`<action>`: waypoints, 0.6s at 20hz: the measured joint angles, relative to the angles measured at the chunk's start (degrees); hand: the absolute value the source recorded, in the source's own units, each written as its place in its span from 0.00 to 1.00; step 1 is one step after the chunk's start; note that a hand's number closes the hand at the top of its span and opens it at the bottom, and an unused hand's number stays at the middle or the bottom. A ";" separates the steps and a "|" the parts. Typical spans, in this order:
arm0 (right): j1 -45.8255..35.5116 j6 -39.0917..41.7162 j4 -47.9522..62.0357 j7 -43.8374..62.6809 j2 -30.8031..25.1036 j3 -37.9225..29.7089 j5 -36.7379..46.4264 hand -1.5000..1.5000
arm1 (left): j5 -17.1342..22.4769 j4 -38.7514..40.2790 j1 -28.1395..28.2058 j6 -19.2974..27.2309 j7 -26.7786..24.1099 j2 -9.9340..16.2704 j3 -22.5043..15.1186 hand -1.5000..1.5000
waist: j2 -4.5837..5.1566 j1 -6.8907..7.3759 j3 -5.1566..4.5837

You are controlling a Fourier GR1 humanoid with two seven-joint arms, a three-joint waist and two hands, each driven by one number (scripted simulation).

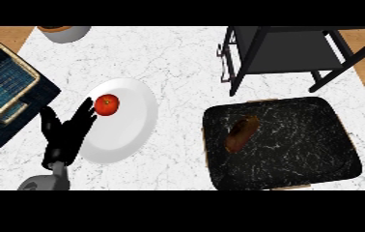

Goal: Pick the bell pepper from the tray and place it in the tiered shelf

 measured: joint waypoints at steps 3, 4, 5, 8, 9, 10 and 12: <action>-0.85 0.47 0.57 0.35 -1.03 -3.52 -3.46 0.00 | 0.43 -0.98 0.28 -0.17 0.74 0.15 0.34 0.50 | 0.00 -0.04 -0.07; -1.13 0.28 0.74 0.64 -0.89 -4.60 -4.59 0.00 | 0.37 -0.85 0.24 -0.28 0.70 0.23 0.38 0.50 | 0.00 -0.07 -0.09; -1.69 0.25 0.95 1.23 -0.92 -5.60 -5.64 0.00 | 0.38 -1.58 0.68 -0.28 0.95 0.21 0.29 0.50 | -0.02 -0.01 -0.09; -1.95 -1.10 1.17 1.64 -0.45 -8.92 -9.06 0.00 | 0.71 -0.57 0.33 -0.80 0.69 0.49 0.92 0.50 | 0.02 -0.14 -0.11; -2.32 -1.79 1.19 2.22 -0.41 -9.85 -9.96 0.00 | 0.54 -0.78 0.50 -0.75 0.55 0.31 0.75 0.50 | 0.00 -0.15 -0.11; -2.39 -2.15 1.38 2.31 -1.14 -10.98 -10.91 0.00 | 0.41 -1.13 0.67 -0.65 0.55 0.22 0.65 0.50 | 0.01 -0.11 -0.13; -2.80 -4.14 1.59 2.76 -2.30 -12.40 -11.74 0.00 | 0.21 -0.79 0.01 -0.35 1.04 0.02 0.61 0.50 | 0.05 -0.15 -0.11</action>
